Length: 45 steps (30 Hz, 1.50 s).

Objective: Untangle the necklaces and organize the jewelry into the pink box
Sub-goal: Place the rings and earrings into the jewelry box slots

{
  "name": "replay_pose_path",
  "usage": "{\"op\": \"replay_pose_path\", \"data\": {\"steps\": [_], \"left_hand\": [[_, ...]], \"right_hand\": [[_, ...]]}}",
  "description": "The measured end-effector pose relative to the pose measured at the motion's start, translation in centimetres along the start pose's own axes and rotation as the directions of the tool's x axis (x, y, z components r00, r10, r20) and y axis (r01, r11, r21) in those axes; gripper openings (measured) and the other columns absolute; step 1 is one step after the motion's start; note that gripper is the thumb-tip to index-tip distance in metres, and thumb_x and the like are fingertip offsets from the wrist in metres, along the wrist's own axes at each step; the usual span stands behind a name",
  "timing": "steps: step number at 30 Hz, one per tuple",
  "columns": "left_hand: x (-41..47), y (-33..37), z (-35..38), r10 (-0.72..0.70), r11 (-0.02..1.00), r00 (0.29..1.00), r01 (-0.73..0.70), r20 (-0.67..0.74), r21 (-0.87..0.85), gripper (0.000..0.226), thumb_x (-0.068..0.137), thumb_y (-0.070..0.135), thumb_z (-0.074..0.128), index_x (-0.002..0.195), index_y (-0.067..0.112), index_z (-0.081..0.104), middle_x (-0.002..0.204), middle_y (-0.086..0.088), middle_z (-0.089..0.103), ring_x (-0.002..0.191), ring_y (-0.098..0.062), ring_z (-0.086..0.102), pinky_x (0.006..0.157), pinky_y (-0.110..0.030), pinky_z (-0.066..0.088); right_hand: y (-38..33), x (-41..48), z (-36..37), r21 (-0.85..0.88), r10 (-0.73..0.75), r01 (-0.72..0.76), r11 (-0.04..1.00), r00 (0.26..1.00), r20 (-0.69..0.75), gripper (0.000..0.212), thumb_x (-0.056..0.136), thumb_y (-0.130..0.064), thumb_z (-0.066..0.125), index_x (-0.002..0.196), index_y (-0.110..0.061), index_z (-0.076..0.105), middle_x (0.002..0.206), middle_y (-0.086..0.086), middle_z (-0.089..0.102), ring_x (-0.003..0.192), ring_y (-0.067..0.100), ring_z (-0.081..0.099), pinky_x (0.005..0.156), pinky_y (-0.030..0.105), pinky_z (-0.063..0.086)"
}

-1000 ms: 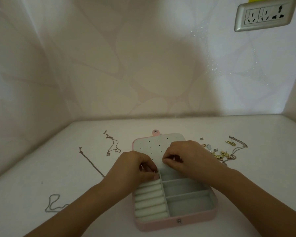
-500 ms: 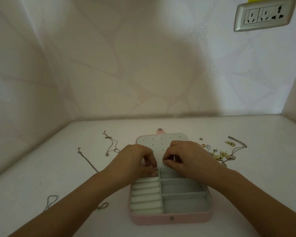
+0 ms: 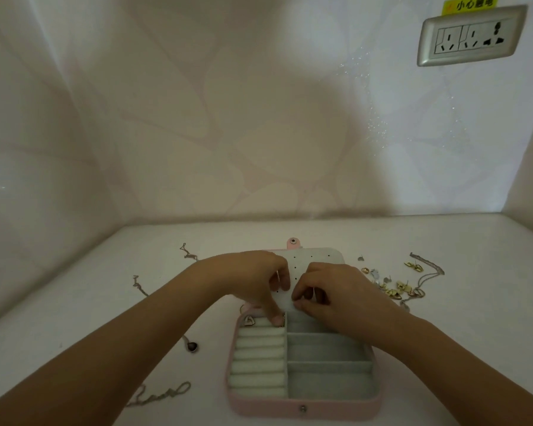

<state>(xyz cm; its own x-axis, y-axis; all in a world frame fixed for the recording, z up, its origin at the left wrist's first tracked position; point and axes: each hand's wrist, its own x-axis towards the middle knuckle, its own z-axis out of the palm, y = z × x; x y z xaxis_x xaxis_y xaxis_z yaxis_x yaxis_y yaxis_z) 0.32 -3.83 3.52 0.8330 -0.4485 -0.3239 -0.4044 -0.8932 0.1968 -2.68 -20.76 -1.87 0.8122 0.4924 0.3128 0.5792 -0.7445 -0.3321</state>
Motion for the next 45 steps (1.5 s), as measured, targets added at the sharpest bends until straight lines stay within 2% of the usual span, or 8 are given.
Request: {"op": "replay_pose_path", "data": {"steps": [13, 16, 20, 25, 30, 34, 36, 45], "left_hand": [[0.0, -2.2, 1.0, 0.126, 0.985, 0.992, -0.128, -0.02, -0.118, 0.035, 0.07, 0.041, 0.08, 0.094, 0.036, 0.055, 0.093, 0.017, 0.047, 0.081, -0.002, 0.045, 0.071, -0.018, 0.038], [-0.1, -3.0, 1.7, 0.161, 0.959, 0.984, -0.174, -0.077, -0.223, 0.027, 0.072, 0.04, 0.079, 0.09, 0.037, 0.058, 0.093, 0.015, 0.052, 0.078, 0.0, 0.047, 0.072, -0.016, 0.041], [0.4, -2.9, 2.5, 0.146, 0.883, 0.961, -0.233, -0.235, -0.408, 0.02, 0.084, 0.038, 0.067, 0.083, 0.018, 0.067, 0.072, 0.008, 0.058, 0.06, -0.002, 0.05, 0.062, -0.023, 0.046], [1.9, -1.2, 1.9, 0.159, 0.92, 0.951, -0.24, -0.267, -0.308, 0.013, 0.088, 0.035, 0.064, 0.086, 0.022, 0.067, 0.08, 0.012, 0.062, 0.062, 0.002, 0.052, 0.058, -0.012, 0.045], [4.4, 1.5, 0.7, 0.303, 0.924, 0.912, -0.352, -0.276, -0.152, 0.011, 0.091, 0.033, 0.061, 0.102, 0.034, 0.063, 0.101, 0.02, 0.06, 0.086, 0.013, 0.051, 0.074, -0.004, 0.038], [6.4, 3.9, 0.7, 0.448, 0.89, 0.875, -0.456, -0.184, 0.001, 0.028, 0.095, 0.032, 0.053, 0.122, 0.035, 0.058, 0.138, 0.015, 0.047, 0.131, -0.001, 0.033, 0.108, -0.024, 0.023], [7.0, 4.6, 0.8, 0.445, 0.896, 0.886, -0.44, -0.133, 0.068, 0.027, 0.096, 0.034, 0.05, 0.122, 0.033, 0.06, 0.146, 0.013, 0.039, 0.139, -0.004, 0.02, 0.108, -0.025, 0.013], [8.3, 4.3, 0.8, 0.307, 0.952, 0.938, -0.299, -0.16, 0.072, 0.022, 0.093, 0.036, 0.056, 0.094, 0.016, 0.065, 0.095, 0.005, 0.064, 0.089, -0.012, 0.058, 0.076, -0.025, 0.045]], "right_hand": [[0.1, -0.2, -0.9, 0.101, 0.02, -0.021, 0.995, 1.0, 0.012, 0.013, 0.088, -0.027, 0.065, 0.097, -0.023, 0.073, 0.088, -0.013, 0.063, 0.075, 0.0, 0.053, 0.068, 0.007, 0.04], [1.8, -0.6, -3.2, 0.233, 0.133, -0.123, 0.965, 0.991, -0.029, 0.01, 0.085, -0.015, 0.067, 0.089, -0.021, 0.074, 0.085, -0.011, 0.067, 0.076, 0.005, 0.06, 0.064, 0.007, 0.043], [6.3, -1.9, -6.6, 0.126, 0.381, -0.365, 0.922, 0.913, -0.145, 0.023, 0.088, -0.009, 0.06, 0.084, -0.028, 0.072, 0.084, -0.014, 0.067, 0.072, -0.001, 0.06, 0.06, 0.008, 0.044], [9.1, -2.9, -7.2, 0.032, 0.506, -0.506, 0.862, 0.862, -0.009, 0.035, 0.086, 0.0, 0.055, 0.083, -0.032, 0.069, 0.086, -0.014, 0.065, 0.078, -0.003, 0.06, 0.06, 0.007, 0.043], [8.7, -2.5, -6.3, 0.074, 0.433, -0.441, 0.894, 0.895, 0.107, 0.013, 0.081, -0.025, 0.072, 0.085, -0.037, 0.071, 0.089, -0.012, 0.067, 0.084, 0.001, 0.061, 0.072, 0.017, 0.05], [9.0, -1.9, -5.5, 0.004, 0.416, -0.419, 0.908, 0.903, 0.107, 0.014, 0.08, -0.015, 0.072, 0.083, -0.028, 0.075, 0.084, -0.009, 0.068, 0.079, 0.004, 0.061, 0.062, 0.01, 0.044], [9.3, -1.8, -5.6, -0.005, 0.436, -0.438, 0.899, 0.894, 0.105, 0.018, 0.079, -0.008, 0.07, 0.08, -0.025, 0.077, 0.076, -0.013, 0.069, 0.073, 0.002, 0.063, 0.062, 0.01, 0.046], [10.0, -2.6, -6.5, -0.019, 0.504, -0.504, 0.863, 0.86, 0.086, 0.018, 0.078, -0.007, 0.071, 0.077, -0.025, 0.075, 0.07, -0.015, 0.067, 0.071, 0.001, 0.066, 0.066, 0.015, 0.053]]}}
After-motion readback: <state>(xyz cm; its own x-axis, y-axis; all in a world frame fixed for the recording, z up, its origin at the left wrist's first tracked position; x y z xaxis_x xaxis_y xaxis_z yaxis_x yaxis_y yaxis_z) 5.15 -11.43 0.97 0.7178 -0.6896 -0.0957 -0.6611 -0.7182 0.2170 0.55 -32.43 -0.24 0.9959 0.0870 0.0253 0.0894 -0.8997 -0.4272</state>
